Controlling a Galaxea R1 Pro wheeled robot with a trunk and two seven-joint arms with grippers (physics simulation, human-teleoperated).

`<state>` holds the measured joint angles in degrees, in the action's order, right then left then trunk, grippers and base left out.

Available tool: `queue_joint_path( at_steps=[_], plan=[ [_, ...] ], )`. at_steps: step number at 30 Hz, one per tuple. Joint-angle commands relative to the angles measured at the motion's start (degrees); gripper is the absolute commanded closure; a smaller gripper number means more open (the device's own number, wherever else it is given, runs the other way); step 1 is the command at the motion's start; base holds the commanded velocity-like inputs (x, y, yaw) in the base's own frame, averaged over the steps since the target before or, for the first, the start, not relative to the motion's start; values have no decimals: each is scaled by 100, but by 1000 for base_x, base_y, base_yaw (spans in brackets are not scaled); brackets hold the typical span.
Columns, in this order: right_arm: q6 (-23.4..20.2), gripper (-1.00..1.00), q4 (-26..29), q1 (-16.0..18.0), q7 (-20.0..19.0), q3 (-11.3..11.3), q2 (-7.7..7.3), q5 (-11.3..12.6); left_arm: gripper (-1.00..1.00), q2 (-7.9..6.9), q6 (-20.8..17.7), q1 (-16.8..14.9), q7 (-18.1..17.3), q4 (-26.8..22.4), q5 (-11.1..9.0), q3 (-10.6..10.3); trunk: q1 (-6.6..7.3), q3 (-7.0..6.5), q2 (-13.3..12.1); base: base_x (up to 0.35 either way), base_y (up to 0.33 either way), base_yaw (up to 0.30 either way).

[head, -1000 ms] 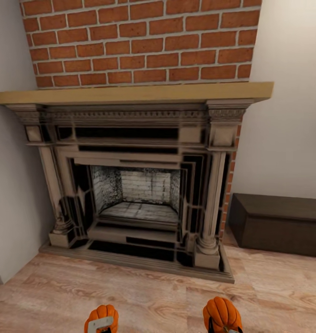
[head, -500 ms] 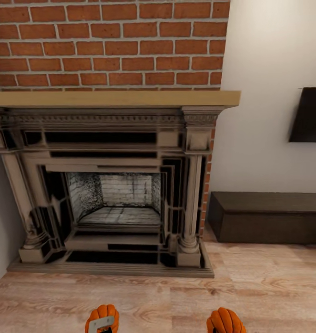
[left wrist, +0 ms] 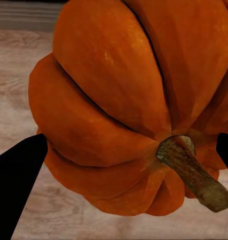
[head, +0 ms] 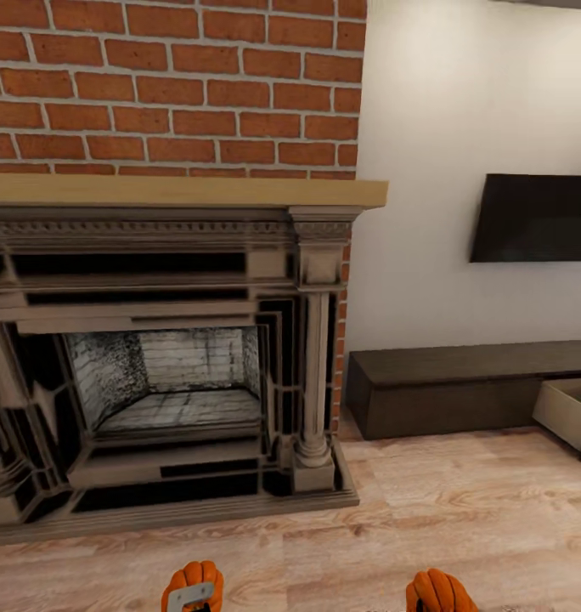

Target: Place each of the two pumpkins and all three candles from the living room inside a cabinet in the living room (use any cabinet), then make sure every cabinet is closed, and position the cauldron so it is next to a table in the living room.

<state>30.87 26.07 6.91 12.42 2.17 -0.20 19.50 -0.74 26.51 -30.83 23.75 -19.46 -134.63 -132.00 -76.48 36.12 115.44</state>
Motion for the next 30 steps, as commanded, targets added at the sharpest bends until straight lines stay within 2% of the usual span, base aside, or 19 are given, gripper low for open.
queue_joint_path(
  at_steps=[1,4,5,9,14,30],
  plan=[
    [16,100,-318,241,24,23,-43,17,100,13,34,-11,33,-23,-37,-45,23,-12,-38,0,0,-300],
    [16,100,-613,468,24,26,-144,19,100,25,22,-11,33,-23,-37,-45,89,-66,-158,0,0,-297],
    [16,100,-670,518,24,24,-230,22,100,28,16,-11,28,-23,-37,-46,111,-84,-198,0,0,-280],
    [9,100,-720,575,-59,22,-344,31,100,30,2,-11,25,-23,-37,-45,199,-155,-359,0,0,-274],
    [7,100,-815,583,-365,27,-349,43,100,30,-13,-12,24,-23,-37,-45,309,-232,-559,0,0,-253],
    [16,100,-832,583,-389,29,-331,47,100,30,-13,-11,24,-23,-37,-52,660,-473,-1201,0,0,-249]
  ],
)
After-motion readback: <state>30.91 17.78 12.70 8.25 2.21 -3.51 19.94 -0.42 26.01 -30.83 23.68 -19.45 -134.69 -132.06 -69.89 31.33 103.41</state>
